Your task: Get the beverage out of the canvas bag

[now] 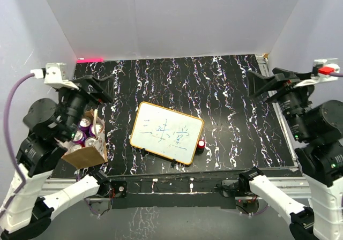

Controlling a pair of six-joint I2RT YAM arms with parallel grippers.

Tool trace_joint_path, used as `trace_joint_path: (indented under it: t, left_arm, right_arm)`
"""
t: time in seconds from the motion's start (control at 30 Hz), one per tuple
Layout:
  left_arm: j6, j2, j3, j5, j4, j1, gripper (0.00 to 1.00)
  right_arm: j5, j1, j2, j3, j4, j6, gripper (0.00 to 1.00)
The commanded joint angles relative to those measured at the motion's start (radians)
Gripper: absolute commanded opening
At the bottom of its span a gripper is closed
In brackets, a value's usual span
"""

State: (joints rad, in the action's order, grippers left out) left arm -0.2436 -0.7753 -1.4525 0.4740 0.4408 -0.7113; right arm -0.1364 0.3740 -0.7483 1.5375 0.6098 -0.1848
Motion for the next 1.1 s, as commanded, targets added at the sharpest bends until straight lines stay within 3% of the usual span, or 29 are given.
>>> trace_joint_path:
  t: [0.0,0.33,0.6,0.83,1.07]
  left_arm:
    - [-0.012,-0.048,0.031,-0.027,-0.044,0.106,0.97]
    - [-0.063,-0.143,0.121,-0.177,-0.03,0.37,0.97]
    - [-0.133,-0.193,0.222,-0.286,0.09,0.496,0.97]
    - [-0.183,-0.168,0.333,-0.178,0.209,0.54,0.97]
    - [-0.397,-0.122,0.44,-0.001,0.381,0.553,0.97]
  right_arm:
    - [-0.027,-0.038,-0.05,-0.05,-0.021,-0.033,0.98]
    - [0.021,-0.133,-0.167,-0.215,-0.045,-0.07,0.98]
    - [0.132,-0.182,-0.234,-0.365,-0.081,-0.142,0.98]
    - [0.214,-0.199,-0.228,-0.46,-0.128,-0.167,0.98]
    - [0.234,-0.205,-0.209,-0.498,-0.161,-0.189,0.98]
